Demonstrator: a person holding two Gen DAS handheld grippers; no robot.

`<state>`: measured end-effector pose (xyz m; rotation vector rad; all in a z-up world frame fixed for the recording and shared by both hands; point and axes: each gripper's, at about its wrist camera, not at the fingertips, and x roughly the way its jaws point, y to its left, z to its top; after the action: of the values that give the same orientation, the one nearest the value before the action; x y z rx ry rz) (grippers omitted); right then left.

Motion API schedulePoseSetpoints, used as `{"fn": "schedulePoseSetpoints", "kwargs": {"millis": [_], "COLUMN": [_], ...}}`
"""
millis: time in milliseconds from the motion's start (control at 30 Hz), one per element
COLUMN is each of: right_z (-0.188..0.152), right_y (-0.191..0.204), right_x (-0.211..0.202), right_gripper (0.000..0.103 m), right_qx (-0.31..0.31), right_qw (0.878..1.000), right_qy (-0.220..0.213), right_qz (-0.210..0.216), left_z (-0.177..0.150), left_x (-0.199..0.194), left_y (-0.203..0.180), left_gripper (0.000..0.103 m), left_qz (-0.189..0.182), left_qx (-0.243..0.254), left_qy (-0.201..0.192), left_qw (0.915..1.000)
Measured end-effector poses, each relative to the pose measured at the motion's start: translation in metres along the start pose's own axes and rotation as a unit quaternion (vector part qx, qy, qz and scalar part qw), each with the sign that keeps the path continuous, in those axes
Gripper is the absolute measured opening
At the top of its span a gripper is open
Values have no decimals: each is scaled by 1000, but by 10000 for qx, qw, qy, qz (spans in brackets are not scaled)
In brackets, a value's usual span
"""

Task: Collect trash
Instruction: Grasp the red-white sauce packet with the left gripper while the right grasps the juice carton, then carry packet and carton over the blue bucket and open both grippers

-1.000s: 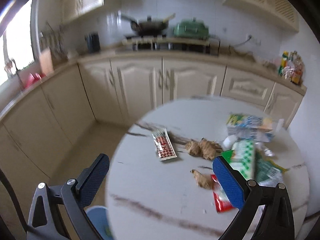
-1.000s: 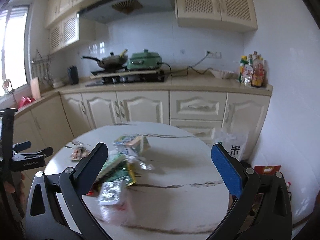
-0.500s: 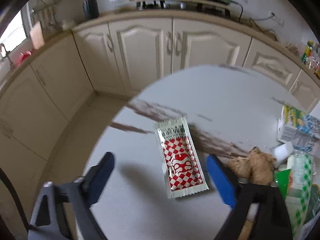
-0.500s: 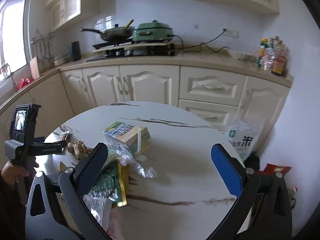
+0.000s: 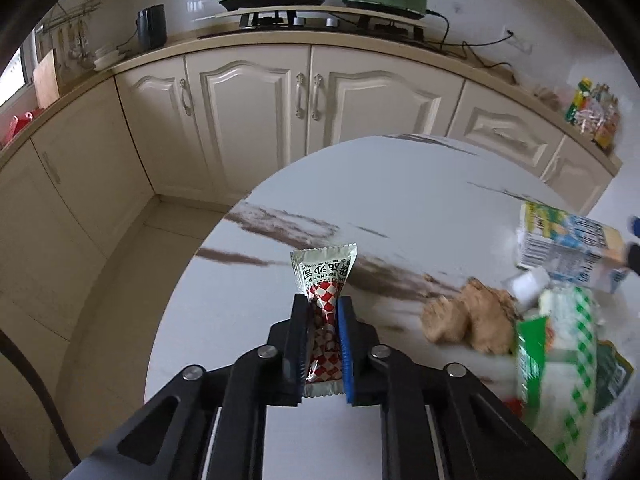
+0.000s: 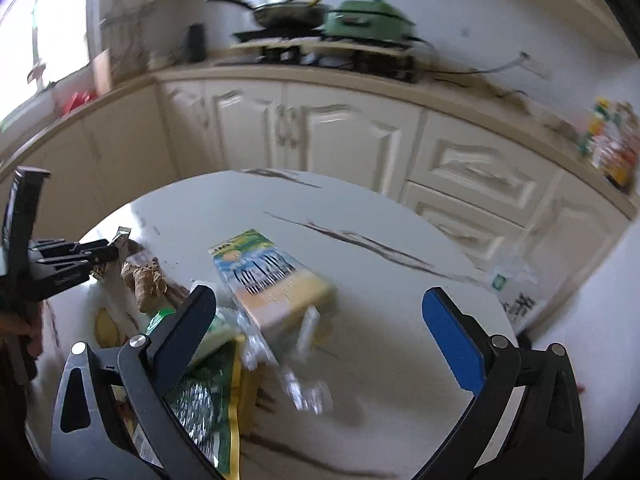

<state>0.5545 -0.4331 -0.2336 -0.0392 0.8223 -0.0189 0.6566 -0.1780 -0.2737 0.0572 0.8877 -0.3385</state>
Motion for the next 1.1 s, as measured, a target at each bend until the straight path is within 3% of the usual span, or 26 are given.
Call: {"fn": "schedulePoseSetpoints", "kwargs": {"millis": [133, 267, 333, 367, 500, 600, 767, 900, 1100], "right_z": [10, 10, 7, 6, 4, 7, 17, 22, 13], "right_y": [15, 22, 23, 22, 17, 20, 38, 90, 227], "right_x": [34, 57, 60, 60, 44, 14, -35, -78, -103], "right_gripper": [103, 99, 62, 59, 46, 46, 46, 46, 46], "right_qx": [-601, -817, -814, -743, -554, -465, -289, -319, -615], "right_qw": [9972, 9932, 9928, 9928, 9953, 9983, 9993, 9964, 9812], "right_qy": [373, 737, 791, 840, 652, 296, -193, -673, -1018], "right_qz": [225, 373, 380, 432, 445, 163, 105, 415, 1521], "left_z": [-11, -18, -22, -23, -30, -36, -56, -84, -143], "left_x": [-24, -50, -62, -66, -86, -105, -145, -181, -208], "left_y": [3, 7, 8, 8, 11, 18, 41, 78, 163], "left_gripper": [9, 9, 9, 9, 9, 9, 9, 9, 9], "left_qz": [-134, -262, -286, -296, -408, -511, -604, -513, 22], "left_qx": [-12, 43, 58, 69, 44, 11, -110, -259, -831], "left_qy": [-125, -248, -311, -334, -431, -540, -794, -995, -950], "left_qw": [9998, 9993, 9991, 9990, 9982, 9972, 9950, 9934, 9920]}}
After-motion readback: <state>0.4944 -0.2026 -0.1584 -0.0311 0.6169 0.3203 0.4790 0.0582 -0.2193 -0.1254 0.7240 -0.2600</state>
